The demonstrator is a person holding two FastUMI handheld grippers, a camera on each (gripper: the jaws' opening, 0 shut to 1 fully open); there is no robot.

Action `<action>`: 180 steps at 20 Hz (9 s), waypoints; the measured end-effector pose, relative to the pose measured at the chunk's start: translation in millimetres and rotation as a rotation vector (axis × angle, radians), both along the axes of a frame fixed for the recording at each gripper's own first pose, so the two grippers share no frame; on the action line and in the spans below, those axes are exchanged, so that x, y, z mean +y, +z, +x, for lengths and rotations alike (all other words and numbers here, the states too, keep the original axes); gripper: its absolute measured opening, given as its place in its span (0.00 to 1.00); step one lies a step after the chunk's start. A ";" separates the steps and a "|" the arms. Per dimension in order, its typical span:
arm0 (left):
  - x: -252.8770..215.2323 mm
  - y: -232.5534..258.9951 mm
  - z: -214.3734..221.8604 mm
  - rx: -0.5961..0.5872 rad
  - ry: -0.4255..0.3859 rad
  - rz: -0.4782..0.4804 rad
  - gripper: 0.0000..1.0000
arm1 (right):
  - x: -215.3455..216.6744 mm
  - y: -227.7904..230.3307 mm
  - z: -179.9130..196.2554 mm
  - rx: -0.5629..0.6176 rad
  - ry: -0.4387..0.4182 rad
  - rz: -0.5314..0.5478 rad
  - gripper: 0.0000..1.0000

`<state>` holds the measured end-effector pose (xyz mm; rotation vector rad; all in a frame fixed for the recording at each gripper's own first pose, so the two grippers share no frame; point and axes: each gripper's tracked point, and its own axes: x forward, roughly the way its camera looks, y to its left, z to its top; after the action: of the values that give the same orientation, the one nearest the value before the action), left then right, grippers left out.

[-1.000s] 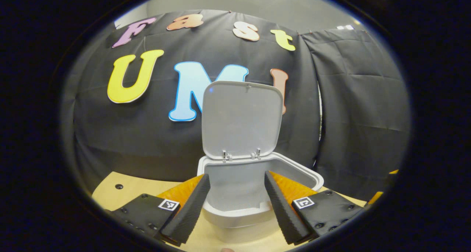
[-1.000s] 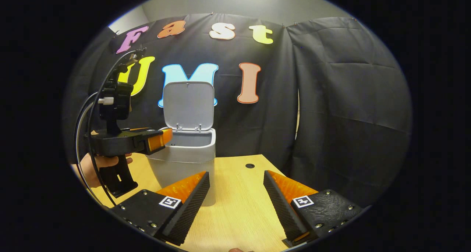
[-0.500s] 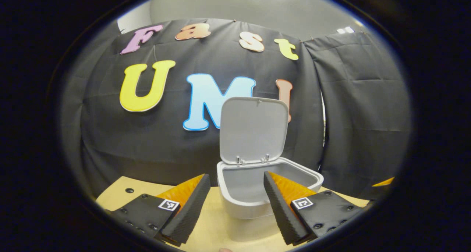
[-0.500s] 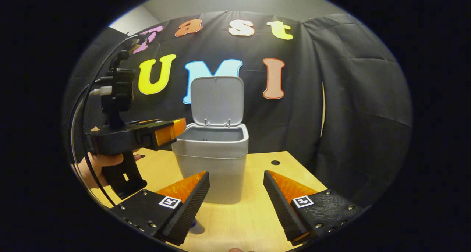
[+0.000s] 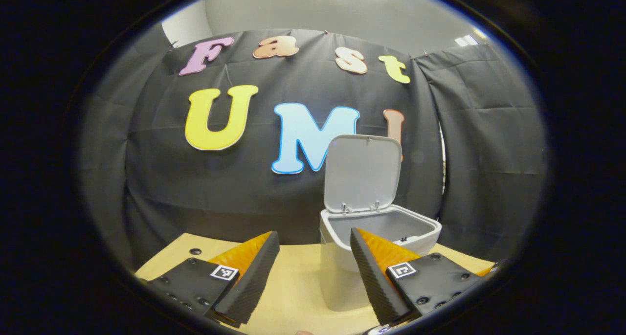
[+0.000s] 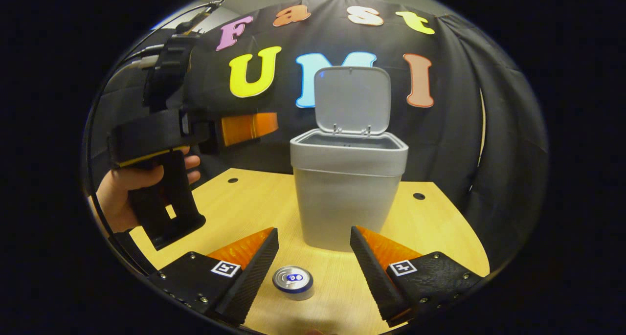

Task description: Press the lid of the desktop garbage bin to open it, pick up the crumpled paper on the desktop and throw it into the bin, then pick up the pop can on the desktop and drop it into the bin, and finally close the garbage bin lid.

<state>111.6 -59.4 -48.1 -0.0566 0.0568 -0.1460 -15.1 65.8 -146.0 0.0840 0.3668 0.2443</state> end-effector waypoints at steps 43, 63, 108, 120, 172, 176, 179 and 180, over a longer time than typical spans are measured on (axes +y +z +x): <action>46.3 -6.7 -38.9 0.040 0.082 -0.035 0.96 | 3.9 29.8 30.3 0.027 0.050 0.034 0.84; 49.5 -4.3 -35.9 0.032 0.099 -0.024 0.95 | -66.3 157.6 76.7 -0.396 -0.144 0.097 0.84; 51.2 -15.9 -32.8 0.060 0.074 -0.013 0.96 | -87.3 188.2 175.8 -0.309 -0.221 -0.073 0.91; 65.5 -0.9 -40.1 0.049 0.104 -0.047 0.95 | -88.5 263.2 239.6 -0.385 -0.255 -0.110 0.91; 50.7 -11.2 -69.7 0.051 0.082 -0.030 0.96 | -67.1 173.2 216.4 -0.198 -0.216 0.066 0.92; 51.7 -15.9 -71.0 0.060 0.083 -0.039 0.96 | -68.0 150.1 216.2 -0.217 -0.225 0.021 0.92; 51.2 -16.1 -69.1 0.063 0.081 -0.041 0.95 | -69.2 148.9 214.4 -0.264 -0.239 0.017 0.92; 50.7 -16.5 -69.0 0.063 0.080 -0.042 0.95 | -69.9 145.0 214.9 -0.265 -0.245 0.016 0.92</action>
<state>42.6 -8.7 -64.6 -0.1058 0.1145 -0.0658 199.8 -4.1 -1.0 0.1099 0.0893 0.0141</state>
